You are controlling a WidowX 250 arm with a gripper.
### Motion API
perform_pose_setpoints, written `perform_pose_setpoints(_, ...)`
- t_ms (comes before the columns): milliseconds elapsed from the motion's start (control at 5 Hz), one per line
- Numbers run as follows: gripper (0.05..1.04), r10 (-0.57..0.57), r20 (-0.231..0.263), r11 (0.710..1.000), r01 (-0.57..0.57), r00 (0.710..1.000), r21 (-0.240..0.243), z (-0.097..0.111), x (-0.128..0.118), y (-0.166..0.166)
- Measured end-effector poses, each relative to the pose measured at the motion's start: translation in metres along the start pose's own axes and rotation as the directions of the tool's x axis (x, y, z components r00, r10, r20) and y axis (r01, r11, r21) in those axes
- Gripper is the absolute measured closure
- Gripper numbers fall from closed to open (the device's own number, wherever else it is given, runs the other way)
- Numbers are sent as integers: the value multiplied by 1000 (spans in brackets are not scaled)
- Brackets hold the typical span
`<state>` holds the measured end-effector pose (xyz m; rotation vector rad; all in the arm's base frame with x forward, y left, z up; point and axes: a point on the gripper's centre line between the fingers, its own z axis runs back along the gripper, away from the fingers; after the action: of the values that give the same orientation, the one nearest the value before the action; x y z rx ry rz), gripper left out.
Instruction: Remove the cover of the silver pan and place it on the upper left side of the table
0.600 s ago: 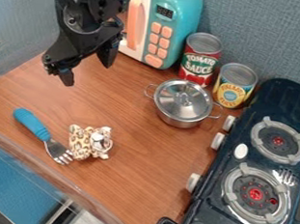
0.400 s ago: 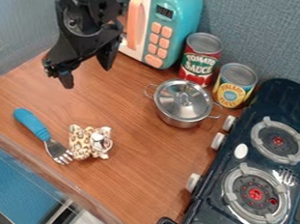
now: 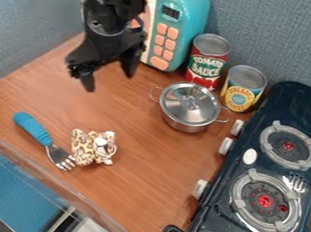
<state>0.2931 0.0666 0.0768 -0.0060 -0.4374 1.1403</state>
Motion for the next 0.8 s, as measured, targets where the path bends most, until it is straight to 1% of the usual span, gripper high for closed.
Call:
perform_pose_setpoints(200,83,54,-77,993,-62,996,-100,-9,-8,-37)
perform_pose_setpoints(400,83,100,-96,983,-113,990,-143,-15,-18,-72)
perform_pose_setpoints(600,83,157,-128,980,-171,979,-103,-34,-28,-94)
perform_pose_setpoints(800,83,223,-143,973,-228,964,-23,-53,-40,-109)
